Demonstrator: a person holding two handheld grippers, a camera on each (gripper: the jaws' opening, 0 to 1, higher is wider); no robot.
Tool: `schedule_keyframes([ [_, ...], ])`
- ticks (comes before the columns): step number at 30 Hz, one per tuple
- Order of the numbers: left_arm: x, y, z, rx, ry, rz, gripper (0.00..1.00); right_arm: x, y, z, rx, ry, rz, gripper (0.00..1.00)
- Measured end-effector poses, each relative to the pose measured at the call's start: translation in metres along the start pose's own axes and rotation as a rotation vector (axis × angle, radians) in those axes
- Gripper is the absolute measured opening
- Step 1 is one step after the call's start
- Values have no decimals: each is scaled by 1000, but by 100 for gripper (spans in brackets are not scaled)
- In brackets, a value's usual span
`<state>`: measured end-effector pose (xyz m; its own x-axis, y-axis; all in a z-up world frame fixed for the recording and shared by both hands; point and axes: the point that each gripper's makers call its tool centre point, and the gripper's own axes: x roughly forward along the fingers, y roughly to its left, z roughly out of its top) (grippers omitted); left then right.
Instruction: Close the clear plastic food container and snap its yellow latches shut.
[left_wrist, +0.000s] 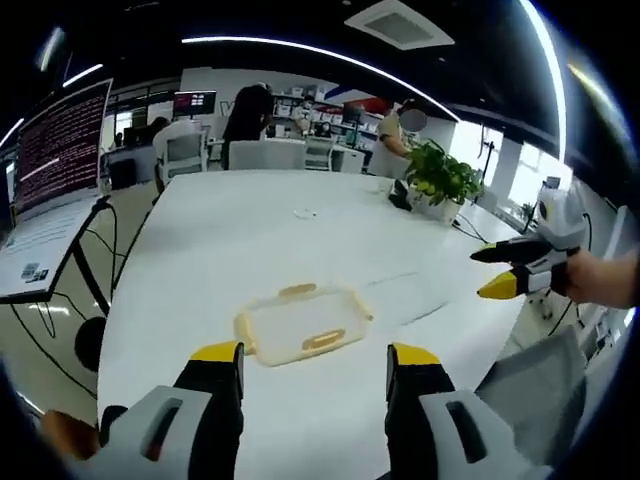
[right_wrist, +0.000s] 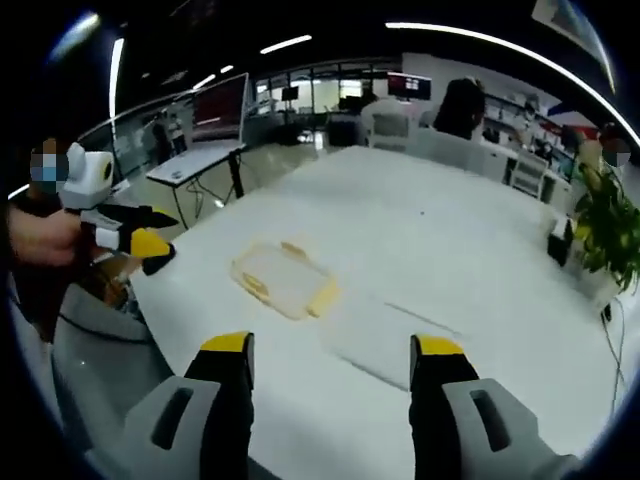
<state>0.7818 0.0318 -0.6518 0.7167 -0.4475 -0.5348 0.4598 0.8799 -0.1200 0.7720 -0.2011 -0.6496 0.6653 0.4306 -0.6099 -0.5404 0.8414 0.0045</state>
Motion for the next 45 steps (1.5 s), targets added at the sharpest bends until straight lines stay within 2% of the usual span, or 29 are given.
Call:
schedule_keyframes([
  [9, 19, 15, 7, 94, 55, -59, 51, 28, 7, 17, -109, 30, 121, 58],
  [11, 24, 14, 4, 110, 92, -117, 51, 35, 10, 19, -128, 39, 156, 58],
  [14, 31, 20, 2, 165, 115, -134, 51, 44, 11, 24, -153, 31, 186, 59],
  [16, 35, 21, 1, 164, 129, -147, 51, 50, 11, 25, -183, 41, 201, 59],
  [20, 42, 21, -1, 217, 166, -211, 51, 63, 11, 31, -231, 51, 236, 59],
  [24, 53, 24, -4, 327, 210, -285, 52, 74, 13, 35, -273, 66, 287, 59],
  [25, 54, 23, -5, 331, 223, -310, 52, 78, 15, 37, -290, 64, 308, 59],
  [26, 55, 17, -8, 324, 242, -374, 52, 80, 16, 38, -304, 60, 320, 61],
  [27, 57, 15, -8, 330, 250, -404, 52, 84, 16, 38, -318, 64, 336, 61],
  [30, 64, 18, -8, 397, 273, -431, 52, 92, 16, 38, -345, 77, 361, 61],
  [37, 83, 25, -3, 453, 293, -454, 52, 115, 15, 36, -399, 113, 420, 61],
  [45, 98, 32, -11, 562, 344, -540, 52, 135, 21, 17, -477, 188, 518, 60],
])
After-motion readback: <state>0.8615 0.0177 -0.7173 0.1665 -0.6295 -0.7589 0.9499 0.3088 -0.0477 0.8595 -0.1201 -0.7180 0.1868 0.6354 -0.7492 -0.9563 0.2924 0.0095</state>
